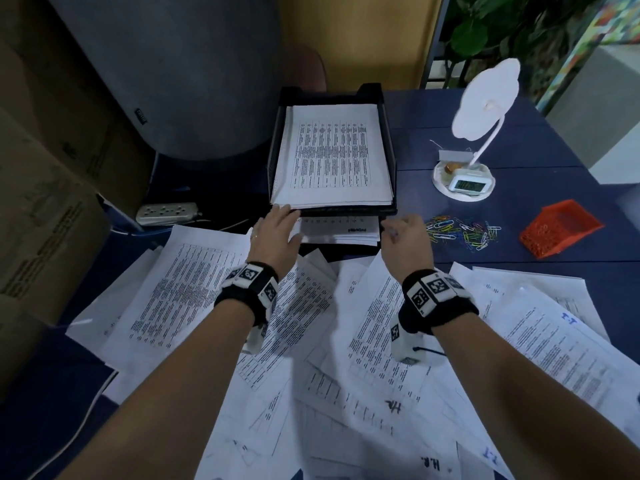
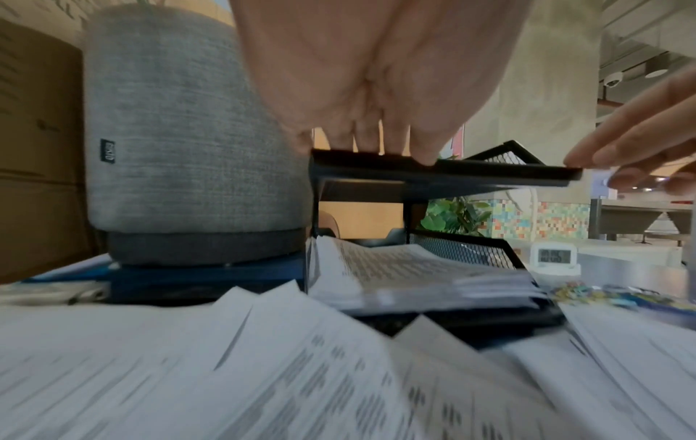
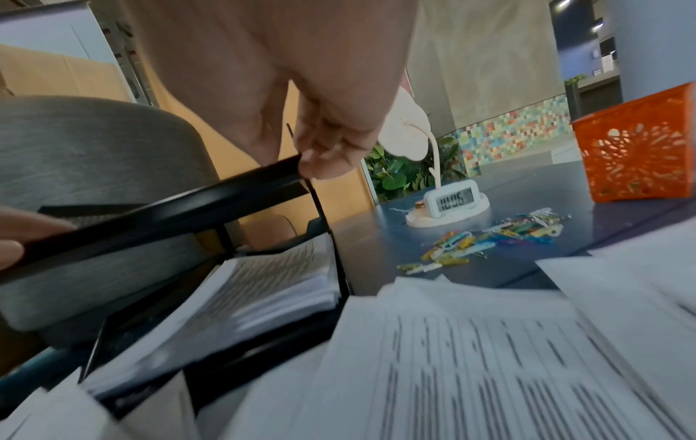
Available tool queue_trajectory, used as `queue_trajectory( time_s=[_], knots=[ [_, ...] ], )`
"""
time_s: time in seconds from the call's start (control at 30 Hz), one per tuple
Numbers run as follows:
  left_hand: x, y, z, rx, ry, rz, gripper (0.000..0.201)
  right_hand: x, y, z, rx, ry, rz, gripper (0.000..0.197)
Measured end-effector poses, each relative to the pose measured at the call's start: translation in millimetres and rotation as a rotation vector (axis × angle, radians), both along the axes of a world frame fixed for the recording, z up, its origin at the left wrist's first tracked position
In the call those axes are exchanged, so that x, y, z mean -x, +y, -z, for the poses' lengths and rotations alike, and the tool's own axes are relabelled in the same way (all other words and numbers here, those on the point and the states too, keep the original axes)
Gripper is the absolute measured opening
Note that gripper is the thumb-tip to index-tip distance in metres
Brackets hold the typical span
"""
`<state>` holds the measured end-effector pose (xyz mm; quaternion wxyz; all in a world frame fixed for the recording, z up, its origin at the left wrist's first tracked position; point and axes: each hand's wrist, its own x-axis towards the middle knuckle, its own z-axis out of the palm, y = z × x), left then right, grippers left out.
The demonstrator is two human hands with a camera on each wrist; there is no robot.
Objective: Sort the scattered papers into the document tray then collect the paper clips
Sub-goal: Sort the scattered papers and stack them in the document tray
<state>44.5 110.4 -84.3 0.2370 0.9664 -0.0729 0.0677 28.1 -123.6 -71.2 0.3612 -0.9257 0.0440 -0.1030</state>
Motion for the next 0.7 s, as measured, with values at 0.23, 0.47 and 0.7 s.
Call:
queue_trajectory(
  time_s=[0.23, 0.47, 0.7],
  knots=[
    [41, 32, 43, -0.078, 0.307, -0.200, 0.051, 34, 15, 54, 0.160, 0.526, -0.172, 0.034],
    [46, 84, 68, -0.236, 0.614, -0.328, 0.061, 39, 24, 66, 0.504, 0.731, -0.340, 0.058],
    [28, 92, 61, -0.095, 0.608, -0.339, 0.085, 36, 31, 64, 0.590, 0.734, -0.335, 0.062]
  ],
)
